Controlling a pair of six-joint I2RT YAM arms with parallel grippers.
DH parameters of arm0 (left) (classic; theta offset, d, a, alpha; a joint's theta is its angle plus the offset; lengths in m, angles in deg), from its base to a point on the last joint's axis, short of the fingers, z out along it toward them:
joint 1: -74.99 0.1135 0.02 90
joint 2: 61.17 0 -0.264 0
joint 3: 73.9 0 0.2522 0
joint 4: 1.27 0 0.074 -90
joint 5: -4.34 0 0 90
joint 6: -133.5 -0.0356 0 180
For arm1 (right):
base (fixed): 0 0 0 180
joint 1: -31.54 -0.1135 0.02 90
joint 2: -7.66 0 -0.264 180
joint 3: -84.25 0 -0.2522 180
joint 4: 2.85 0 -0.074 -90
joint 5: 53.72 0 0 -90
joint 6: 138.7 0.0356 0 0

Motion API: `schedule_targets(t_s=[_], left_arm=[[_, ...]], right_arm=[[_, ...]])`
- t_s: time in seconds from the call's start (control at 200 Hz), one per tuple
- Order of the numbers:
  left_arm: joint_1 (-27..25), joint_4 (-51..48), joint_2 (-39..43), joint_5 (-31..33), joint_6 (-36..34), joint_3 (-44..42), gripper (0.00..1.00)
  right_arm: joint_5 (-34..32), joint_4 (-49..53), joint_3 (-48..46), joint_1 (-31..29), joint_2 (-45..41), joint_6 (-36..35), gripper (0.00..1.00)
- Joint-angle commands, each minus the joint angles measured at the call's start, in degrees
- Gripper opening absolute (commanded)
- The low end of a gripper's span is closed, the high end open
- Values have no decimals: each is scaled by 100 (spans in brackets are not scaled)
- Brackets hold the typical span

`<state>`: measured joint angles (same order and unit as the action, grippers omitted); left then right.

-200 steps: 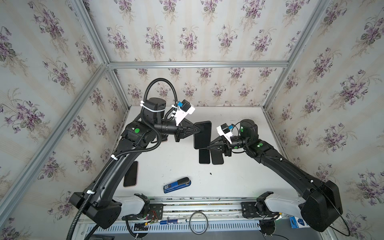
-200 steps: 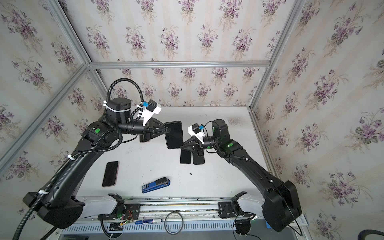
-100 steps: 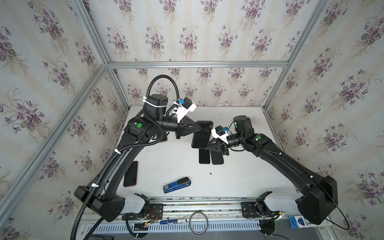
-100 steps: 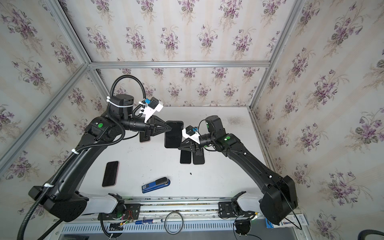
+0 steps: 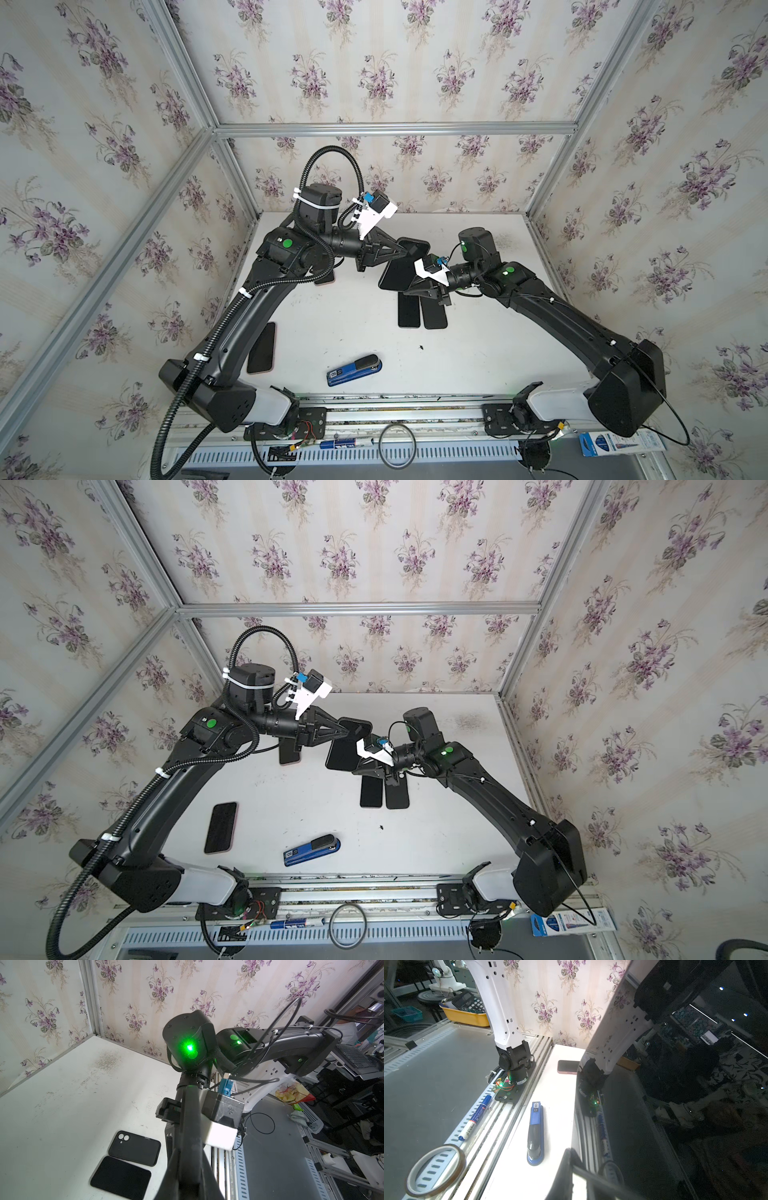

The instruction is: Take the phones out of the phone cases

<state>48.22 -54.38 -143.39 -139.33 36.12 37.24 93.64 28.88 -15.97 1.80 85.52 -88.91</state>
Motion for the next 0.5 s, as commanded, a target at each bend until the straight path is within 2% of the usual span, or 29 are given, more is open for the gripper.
schedule_targets(t_s=[0.0, 0.105, 0.125, 0.25, 0.375, 0.435, 0.495], left_arm=[[-22, 47, -79, -411, 430, 66, 0], [-22, 37, -141, -441, 451, 110, 0], [-22, 33, -152, -446, 464, 122, 0], [-17, 22, -205, -481, 500, 184, 0], [-22, 13, -216, -415, 509, 185, 0], [-22, 8, -212, -377, 505, 201, 0], [-14, 8, -185, -268, 522, 219, 0]], right_arm=[[-432, -822, 181, -23, 27, -679, 12], [-504, -778, 248, -23, 93, -898, 12], [-521, -736, 272, -221, 111, -955, 12], [-721, -429, 438, -327, 216, -1375, 11], [-801, -811, 294, -357, 188, -1160, 11], [-935, -1175, 52, -357, 90, -928, 15], [-1197, -1693, -311, -356, -55, -591, 25]])
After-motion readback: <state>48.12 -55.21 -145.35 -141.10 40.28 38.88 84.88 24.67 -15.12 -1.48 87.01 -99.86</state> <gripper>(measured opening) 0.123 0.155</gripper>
